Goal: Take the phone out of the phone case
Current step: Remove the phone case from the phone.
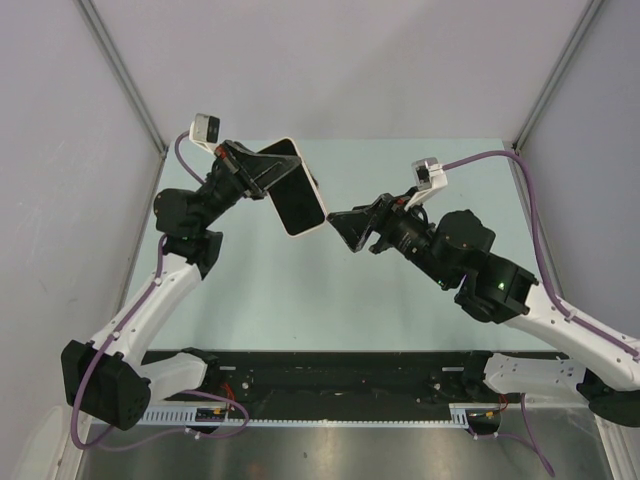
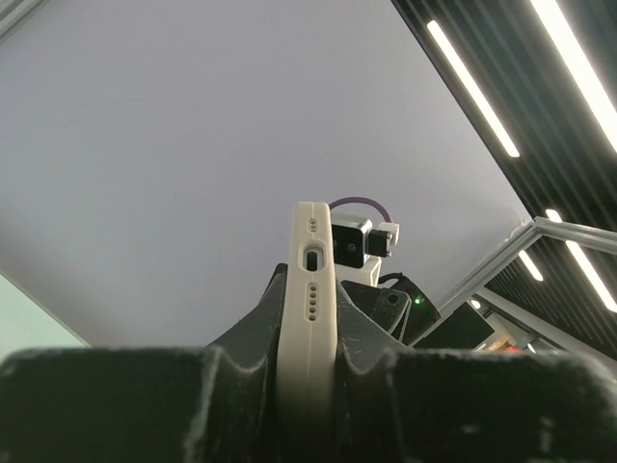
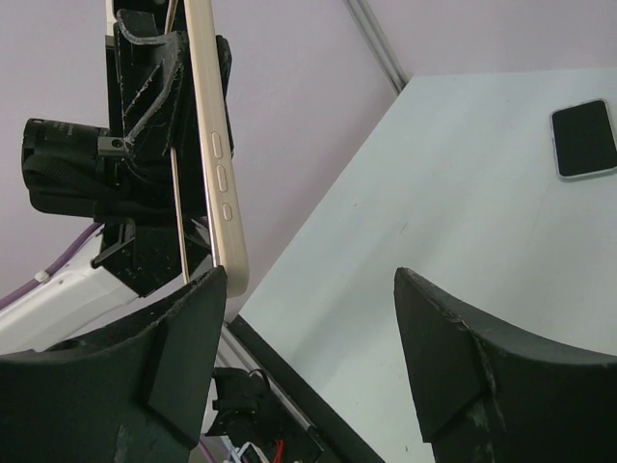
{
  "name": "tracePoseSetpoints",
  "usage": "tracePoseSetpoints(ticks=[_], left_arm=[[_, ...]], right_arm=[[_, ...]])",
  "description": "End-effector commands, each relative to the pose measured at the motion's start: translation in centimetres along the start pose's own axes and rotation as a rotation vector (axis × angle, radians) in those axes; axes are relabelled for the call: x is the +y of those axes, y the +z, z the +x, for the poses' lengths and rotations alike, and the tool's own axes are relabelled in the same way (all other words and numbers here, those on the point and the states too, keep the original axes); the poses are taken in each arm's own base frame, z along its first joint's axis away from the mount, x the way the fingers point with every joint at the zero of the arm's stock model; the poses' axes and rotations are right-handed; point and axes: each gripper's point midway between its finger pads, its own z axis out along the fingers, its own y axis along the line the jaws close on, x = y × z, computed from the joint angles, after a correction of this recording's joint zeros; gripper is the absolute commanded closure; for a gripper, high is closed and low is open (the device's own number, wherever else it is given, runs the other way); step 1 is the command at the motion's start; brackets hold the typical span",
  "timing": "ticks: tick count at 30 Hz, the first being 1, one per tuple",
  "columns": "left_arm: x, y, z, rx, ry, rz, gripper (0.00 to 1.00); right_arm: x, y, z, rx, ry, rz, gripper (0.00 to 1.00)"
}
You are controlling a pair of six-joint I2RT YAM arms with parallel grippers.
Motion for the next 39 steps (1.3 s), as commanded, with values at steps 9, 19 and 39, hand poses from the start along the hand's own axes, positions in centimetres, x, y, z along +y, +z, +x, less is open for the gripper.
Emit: tracePoseSetpoints(ticks=[9, 19, 39], left_arm=[[-5.1, -0.1, -0.4, -0.013, 0.059, 0.127, 1.00], [-5.4, -0.4, -0.1, -0.010, 0.048, 0.135, 1.00], [-6.4, -0.5, 0.0, -0.004, 0.054, 0.155, 1.00]], right_arm=[[-2.8, 2.0, 3.0, 0.064, -0.065, 0.131, 0.27], [-2.4, 3.6, 4.0, 0.085, -0.058, 0.098, 0.27], [-3.7, 6.3, 6.4, 0.158, -0.060, 0.131, 0.26]])
